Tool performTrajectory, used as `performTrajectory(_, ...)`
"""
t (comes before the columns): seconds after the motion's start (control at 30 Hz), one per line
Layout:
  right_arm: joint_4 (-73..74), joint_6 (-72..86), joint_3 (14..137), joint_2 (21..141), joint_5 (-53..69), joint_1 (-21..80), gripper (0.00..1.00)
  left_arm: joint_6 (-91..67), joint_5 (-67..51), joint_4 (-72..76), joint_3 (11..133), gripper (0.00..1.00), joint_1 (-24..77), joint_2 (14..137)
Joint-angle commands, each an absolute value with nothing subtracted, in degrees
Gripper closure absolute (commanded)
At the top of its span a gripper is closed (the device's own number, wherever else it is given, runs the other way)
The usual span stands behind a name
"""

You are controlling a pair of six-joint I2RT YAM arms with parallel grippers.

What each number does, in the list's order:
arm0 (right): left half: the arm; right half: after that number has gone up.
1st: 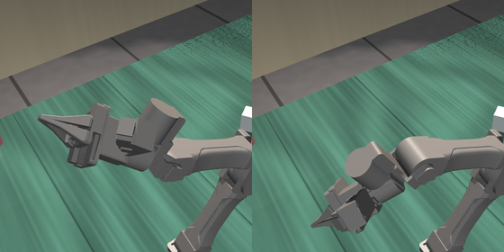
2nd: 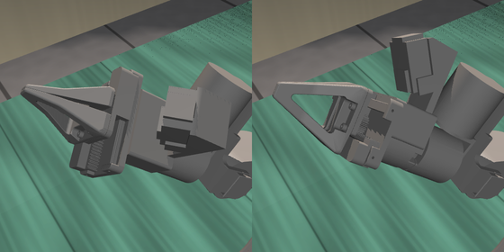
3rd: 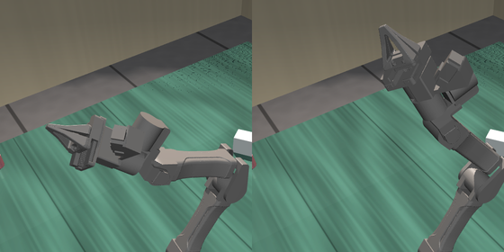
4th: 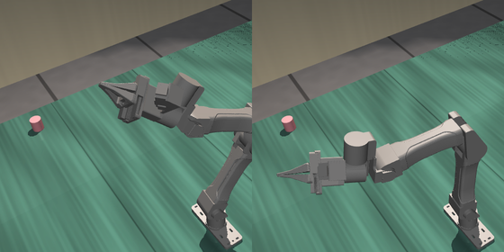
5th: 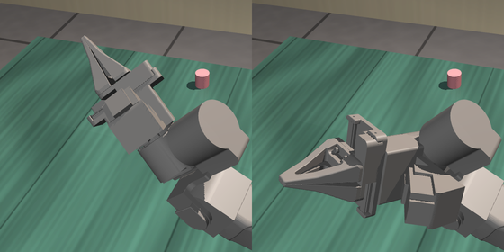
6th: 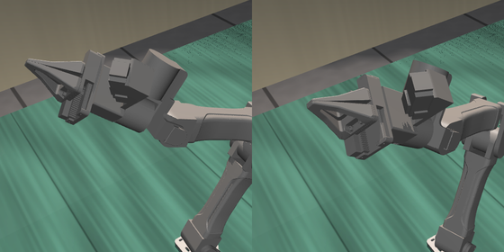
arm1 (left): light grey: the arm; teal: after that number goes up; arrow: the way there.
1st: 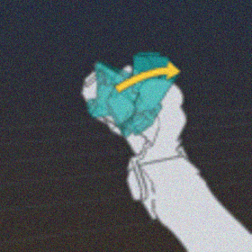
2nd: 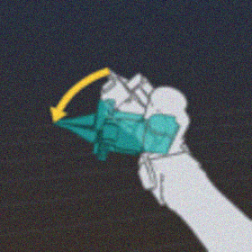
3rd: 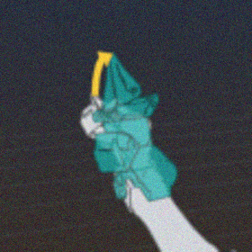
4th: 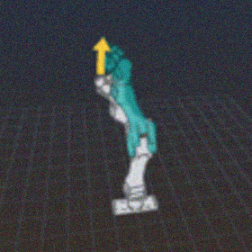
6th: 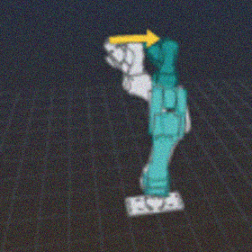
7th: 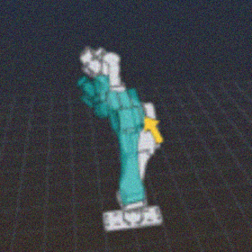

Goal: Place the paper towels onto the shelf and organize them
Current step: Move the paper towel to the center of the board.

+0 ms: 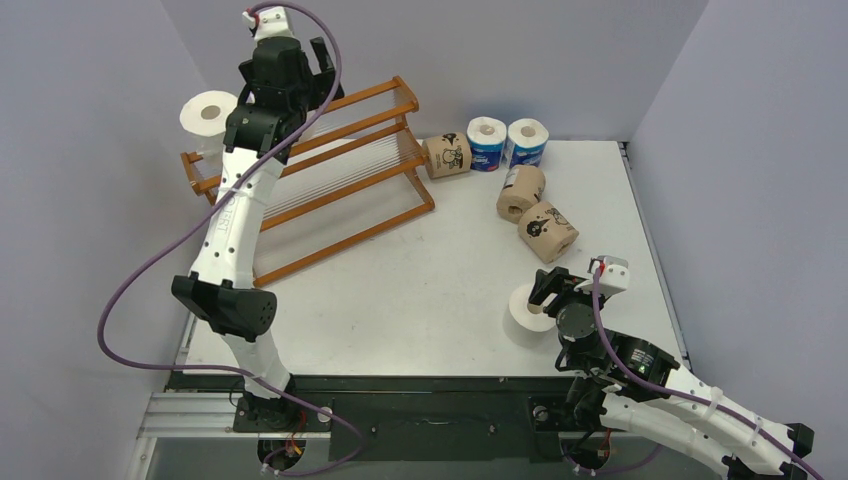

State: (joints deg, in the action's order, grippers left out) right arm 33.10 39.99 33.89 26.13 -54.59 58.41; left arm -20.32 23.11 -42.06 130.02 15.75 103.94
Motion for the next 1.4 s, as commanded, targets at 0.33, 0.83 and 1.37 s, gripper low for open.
performTrajectory(0.33, 32.0, 40.6, 35.0, 27.5, -54.7, 58.1, 0.36, -15.9, 28.5, -31.2, 120.9, 0.04, 28.0, 85.2)
performTrajectory(0.83, 30.2, 40.3, 35.9, 30.2, -53.2, 58.1, 0.36, -21.4, 26.3, -18.4, 78.7, 0.04, 43.2, 61.2)
performTrajectory(1.37, 34.2, 43.0, 42.4, 40.4, -43.8, 46.9, 0.37, -35.3, 17.5, -14.5, 51.3, 0.03, 47.6, 56.5)
